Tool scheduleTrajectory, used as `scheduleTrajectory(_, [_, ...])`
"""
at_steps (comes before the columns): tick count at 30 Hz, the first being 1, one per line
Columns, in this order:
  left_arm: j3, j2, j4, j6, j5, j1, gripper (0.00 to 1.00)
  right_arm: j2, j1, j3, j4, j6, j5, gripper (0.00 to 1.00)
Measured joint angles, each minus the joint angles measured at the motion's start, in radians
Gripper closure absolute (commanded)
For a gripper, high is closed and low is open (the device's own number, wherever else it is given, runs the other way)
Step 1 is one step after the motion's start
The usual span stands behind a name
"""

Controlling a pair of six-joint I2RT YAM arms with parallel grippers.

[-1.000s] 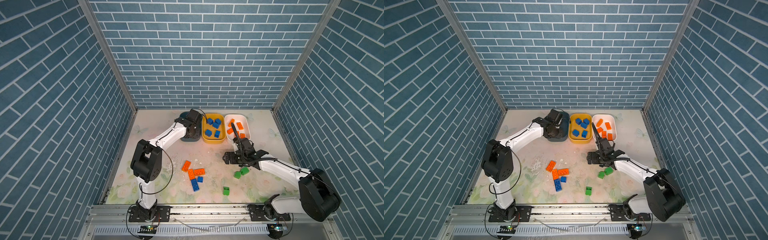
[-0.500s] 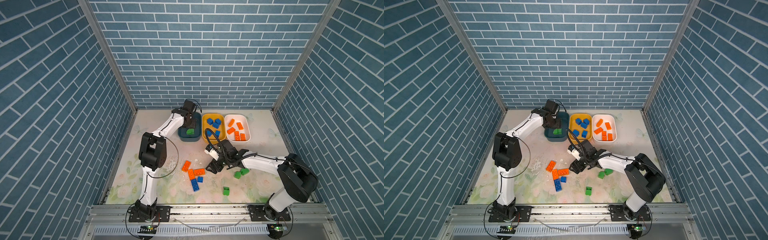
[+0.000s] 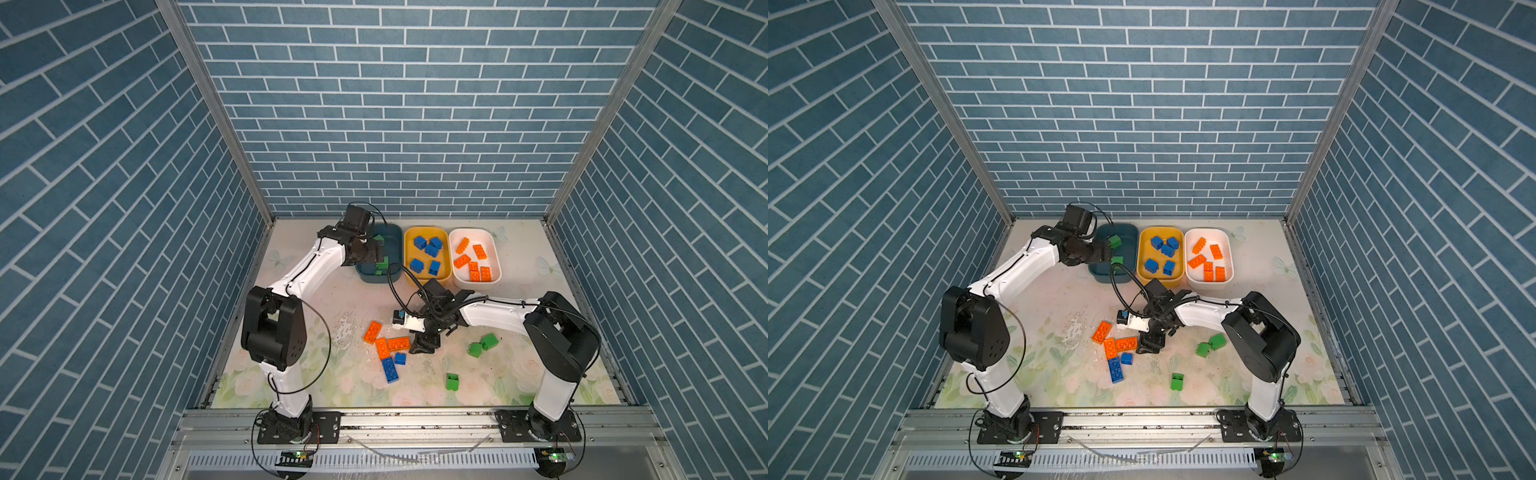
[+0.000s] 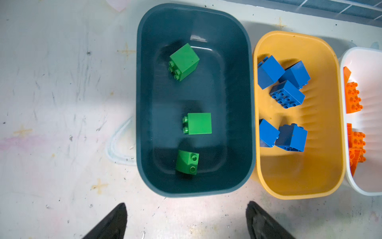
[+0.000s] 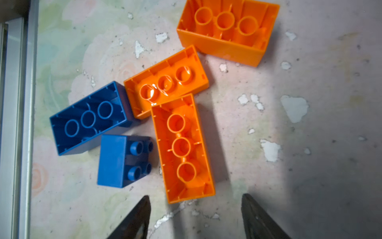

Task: Sort the legos into containers by color
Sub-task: 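Lower the right gripper onto an orange brick and grasp it while the left withdraws, then carry the orange brick into the white bin with the right gripper and release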

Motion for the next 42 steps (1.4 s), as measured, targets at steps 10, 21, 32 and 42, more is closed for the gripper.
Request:
scheduleTrajectory(10, [-0.095, -0.091, 0.002, -0.045, -0.061, 0.030, 0.01, 0.097, 0.022, 0.120, -0.062, -0.126, -0.006, 0.33])
scheduleTrajectory(21, [-0.220, -0.176, -0.021, -0.055, -0.107, 0.040, 0.01, 0.168, 0.037, 0.231, -0.153, -0.230, -0.002, 0.53])
scheduleTrajectory(32, [-0.258, -0.177, -0.047, -0.074, -0.114, 0.040, 0.01, 0.168, 0.038, 0.233, -0.176, -0.261, 0.012, 0.73])
scheduleTrajectory(42, [-0.258, -0.174, -0.043, -0.089, -0.088, 0.040, 0.01, 0.121, 0.010, 0.187, -0.176, -0.247, 0.055, 0.76])
